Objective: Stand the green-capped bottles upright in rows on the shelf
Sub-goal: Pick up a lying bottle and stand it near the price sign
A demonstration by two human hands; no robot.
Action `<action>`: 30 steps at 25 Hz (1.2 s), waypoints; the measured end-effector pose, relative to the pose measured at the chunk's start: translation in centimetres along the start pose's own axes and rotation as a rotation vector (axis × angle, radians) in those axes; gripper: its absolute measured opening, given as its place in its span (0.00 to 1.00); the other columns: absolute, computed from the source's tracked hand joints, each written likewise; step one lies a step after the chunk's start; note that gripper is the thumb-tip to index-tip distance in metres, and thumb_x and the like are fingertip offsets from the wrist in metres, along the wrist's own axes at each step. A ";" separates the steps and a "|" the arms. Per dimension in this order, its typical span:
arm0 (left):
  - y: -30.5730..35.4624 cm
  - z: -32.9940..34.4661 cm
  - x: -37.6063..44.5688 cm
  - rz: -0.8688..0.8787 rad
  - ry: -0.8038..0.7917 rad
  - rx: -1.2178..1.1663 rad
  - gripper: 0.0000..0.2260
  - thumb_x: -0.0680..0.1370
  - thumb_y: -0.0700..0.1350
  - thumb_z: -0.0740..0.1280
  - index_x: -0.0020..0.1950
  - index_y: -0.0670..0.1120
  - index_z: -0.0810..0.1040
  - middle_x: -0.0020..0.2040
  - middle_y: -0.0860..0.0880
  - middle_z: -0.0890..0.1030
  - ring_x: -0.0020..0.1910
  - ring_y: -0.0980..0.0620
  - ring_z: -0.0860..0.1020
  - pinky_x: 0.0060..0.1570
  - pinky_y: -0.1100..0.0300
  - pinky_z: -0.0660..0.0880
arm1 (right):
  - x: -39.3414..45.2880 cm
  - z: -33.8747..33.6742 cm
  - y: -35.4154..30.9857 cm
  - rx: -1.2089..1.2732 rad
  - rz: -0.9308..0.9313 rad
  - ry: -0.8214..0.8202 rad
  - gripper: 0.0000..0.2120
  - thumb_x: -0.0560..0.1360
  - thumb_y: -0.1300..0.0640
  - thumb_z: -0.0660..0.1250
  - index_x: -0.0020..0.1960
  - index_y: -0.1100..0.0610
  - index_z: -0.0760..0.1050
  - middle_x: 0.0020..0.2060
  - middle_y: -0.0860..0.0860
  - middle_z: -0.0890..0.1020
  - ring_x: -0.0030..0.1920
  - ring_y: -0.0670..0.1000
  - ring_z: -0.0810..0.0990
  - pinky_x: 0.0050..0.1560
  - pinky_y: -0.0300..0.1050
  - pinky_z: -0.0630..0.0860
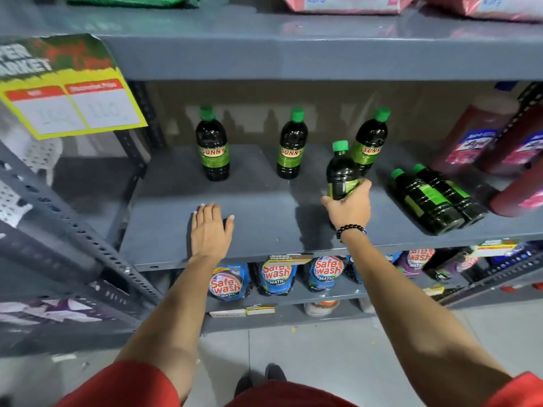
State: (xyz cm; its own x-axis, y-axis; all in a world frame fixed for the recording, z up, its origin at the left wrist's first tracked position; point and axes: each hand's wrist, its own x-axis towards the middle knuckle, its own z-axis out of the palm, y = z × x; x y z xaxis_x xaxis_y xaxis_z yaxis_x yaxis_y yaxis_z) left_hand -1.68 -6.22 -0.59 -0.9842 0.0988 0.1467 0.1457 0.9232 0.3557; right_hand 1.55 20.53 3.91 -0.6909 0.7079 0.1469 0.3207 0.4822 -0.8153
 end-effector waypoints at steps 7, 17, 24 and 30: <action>-5.0 -0.9 0.7 -0.121 0.029 0.036 0.21 0.80 0.49 0.58 0.67 0.36 0.65 0.68 0.37 0.70 0.71 0.39 0.63 0.73 0.45 0.56 | -5.0 9.9 -8.1 0.302 -0.153 -0.214 0.44 0.55 0.54 0.82 0.64 0.62 0.63 0.59 0.56 0.72 0.57 0.49 0.71 0.58 0.38 0.66; -6.2 -0.2 1.1 -0.141 0.029 0.018 0.20 0.79 0.50 0.57 0.66 0.38 0.66 0.68 0.39 0.71 0.69 0.41 0.65 0.72 0.45 0.59 | -8.1 17.3 -12.5 0.232 -0.203 -0.342 0.44 0.55 0.53 0.82 0.62 0.67 0.64 0.60 0.64 0.68 0.59 0.60 0.70 0.51 0.37 0.64; -6.1 -0.2 1.1 -0.133 0.039 0.028 0.20 0.80 0.50 0.57 0.66 0.39 0.67 0.67 0.39 0.71 0.69 0.41 0.66 0.72 0.45 0.60 | -7.7 16.9 -12.0 0.168 -0.240 -0.351 0.44 0.57 0.49 0.80 0.66 0.61 0.64 0.58 0.58 0.77 0.59 0.59 0.74 0.58 0.55 0.74; -6.0 -0.2 0.9 -0.128 0.038 0.026 0.20 0.80 0.50 0.56 0.67 0.39 0.66 0.68 0.39 0.71 0.70 0.41 0.65 0.73 0.45 0.58 | -6.4 16.1 -11.8 0.216 -0.179 -0.550 0.33 0.60 0.65 0.75 0.61 0.66 0.65 0.58 0.62 0.71 0.59 0.62 0.74 0.58 0.53 0.75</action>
State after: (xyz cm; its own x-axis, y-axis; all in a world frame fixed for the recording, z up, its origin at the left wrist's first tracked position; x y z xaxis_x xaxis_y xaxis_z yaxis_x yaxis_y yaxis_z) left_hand -3.44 -11.77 -2.43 -0.9901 -0.0340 0.1364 0.0161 0.9366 0.3501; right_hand -8.25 2.05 3.60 -0.9732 0.2281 0.0283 0.0702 0.4125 -0.9082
